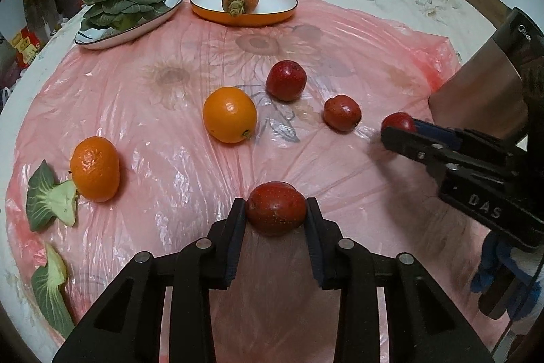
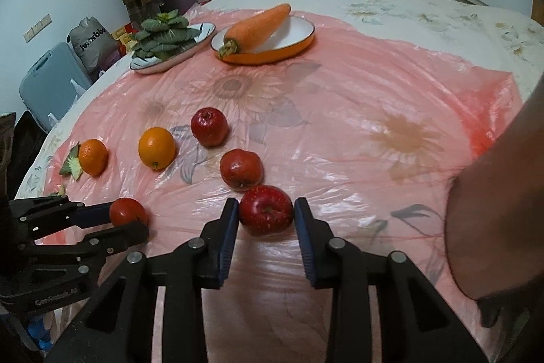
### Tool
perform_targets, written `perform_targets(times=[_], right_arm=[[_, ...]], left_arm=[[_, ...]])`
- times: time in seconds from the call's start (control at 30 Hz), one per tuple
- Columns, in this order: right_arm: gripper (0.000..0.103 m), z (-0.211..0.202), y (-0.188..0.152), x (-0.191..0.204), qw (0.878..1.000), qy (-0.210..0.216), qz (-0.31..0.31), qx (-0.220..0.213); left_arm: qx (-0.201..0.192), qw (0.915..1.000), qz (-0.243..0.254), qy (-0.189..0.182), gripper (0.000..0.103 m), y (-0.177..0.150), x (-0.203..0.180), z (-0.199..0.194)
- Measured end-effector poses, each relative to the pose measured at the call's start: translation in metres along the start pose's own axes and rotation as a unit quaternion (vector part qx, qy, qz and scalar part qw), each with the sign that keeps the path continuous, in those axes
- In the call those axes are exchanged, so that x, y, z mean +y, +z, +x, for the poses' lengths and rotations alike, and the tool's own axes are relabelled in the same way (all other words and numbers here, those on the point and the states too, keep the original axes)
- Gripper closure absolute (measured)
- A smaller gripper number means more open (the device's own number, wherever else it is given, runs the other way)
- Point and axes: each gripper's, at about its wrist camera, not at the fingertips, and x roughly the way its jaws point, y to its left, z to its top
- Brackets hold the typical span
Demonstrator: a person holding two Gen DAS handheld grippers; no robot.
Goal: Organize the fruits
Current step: 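Grasp a red apple with the right tool while the left tool grasps a red plum, then carry the red apple and red plum to the green tray and lower them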
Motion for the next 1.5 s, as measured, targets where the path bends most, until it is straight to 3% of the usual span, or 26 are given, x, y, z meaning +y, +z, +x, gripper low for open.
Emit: perform_targets(times=[0.3,0.87,1.17,1.5], right_arm=[[0.073,-0.047,-0.015,0.018,1.0,-0.006,-0.017,-0.02],[0.073,-0.124,-0.095,0.029,0.999,-0.017,0.032,-0.027],[0.073,-0.164,-0.132,0.025,0.997,-0.03,0.061,-0.043],[0.073,-0.203,-0.172,0.01,0.994,-0.055,0.079,-0.053]], left_arm=[[-0.012,0.9999,0.007,-0.006,0.074,-0.012,-0.011,-0.027],[-0.034,0.9992,0.01,-0.015,0.074,-0.058,-0.02,-0.091],[-0.047,0.9977,0.037,-0.031,0.074,-0.08,-0.052,-0.118],[-0.034,0.996,0.068,-0.047,0.074,-0.107,-0.09,-0.125]])
